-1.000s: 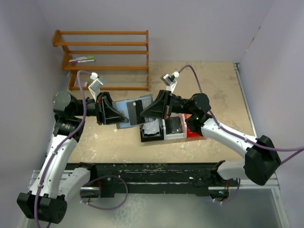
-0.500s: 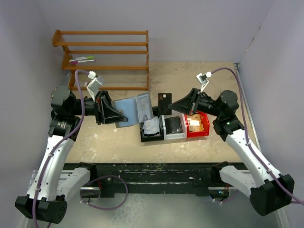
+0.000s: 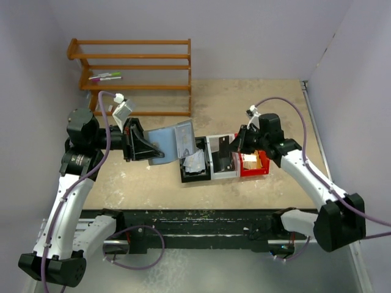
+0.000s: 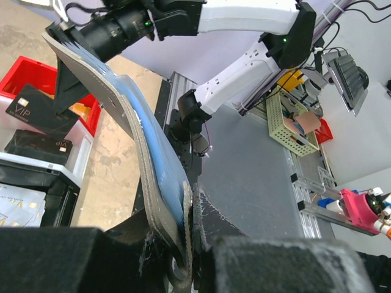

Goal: Take the credit cards out of the card holder

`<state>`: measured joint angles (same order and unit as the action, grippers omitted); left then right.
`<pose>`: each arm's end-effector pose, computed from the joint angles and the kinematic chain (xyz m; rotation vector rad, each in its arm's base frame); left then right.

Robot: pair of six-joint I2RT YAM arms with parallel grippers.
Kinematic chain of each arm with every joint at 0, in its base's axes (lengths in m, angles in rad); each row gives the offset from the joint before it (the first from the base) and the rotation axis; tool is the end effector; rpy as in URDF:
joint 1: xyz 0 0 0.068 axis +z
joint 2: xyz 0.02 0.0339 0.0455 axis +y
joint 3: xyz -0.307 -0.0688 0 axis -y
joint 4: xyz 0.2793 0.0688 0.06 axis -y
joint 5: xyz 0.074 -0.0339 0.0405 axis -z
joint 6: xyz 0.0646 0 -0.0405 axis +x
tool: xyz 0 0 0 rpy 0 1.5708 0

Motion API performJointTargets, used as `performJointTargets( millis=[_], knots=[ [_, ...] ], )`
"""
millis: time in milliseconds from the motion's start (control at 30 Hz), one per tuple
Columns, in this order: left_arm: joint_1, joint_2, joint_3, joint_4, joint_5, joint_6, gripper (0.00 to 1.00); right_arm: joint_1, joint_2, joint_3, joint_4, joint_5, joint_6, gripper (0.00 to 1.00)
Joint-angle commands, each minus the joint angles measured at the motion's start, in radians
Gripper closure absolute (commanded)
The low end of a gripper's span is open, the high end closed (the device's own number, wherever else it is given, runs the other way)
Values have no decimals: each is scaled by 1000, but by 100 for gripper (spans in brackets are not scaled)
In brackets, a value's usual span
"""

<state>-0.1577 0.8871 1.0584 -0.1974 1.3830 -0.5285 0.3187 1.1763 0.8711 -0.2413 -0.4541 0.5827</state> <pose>0.1649 -0.0905 0.4560 0.8684 1.6152 -1.5807 0.2753 0.1207 0.3016 0.0063 2.2245 0.9990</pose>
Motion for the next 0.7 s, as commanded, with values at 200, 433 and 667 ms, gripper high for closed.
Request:
performJointTargets(
  millis=[200,433,667],
  knots=[
    [0,-28,35,116,40,-41,100,77,175,-17,86,153,-40,100],
    [0,-32,24,174,49,-92,100,105,184,-3,52,297,-29,57],
    [-2,-27,13,256,46,-161,100,123,-45,101,41,207,26,23]
  ],
)
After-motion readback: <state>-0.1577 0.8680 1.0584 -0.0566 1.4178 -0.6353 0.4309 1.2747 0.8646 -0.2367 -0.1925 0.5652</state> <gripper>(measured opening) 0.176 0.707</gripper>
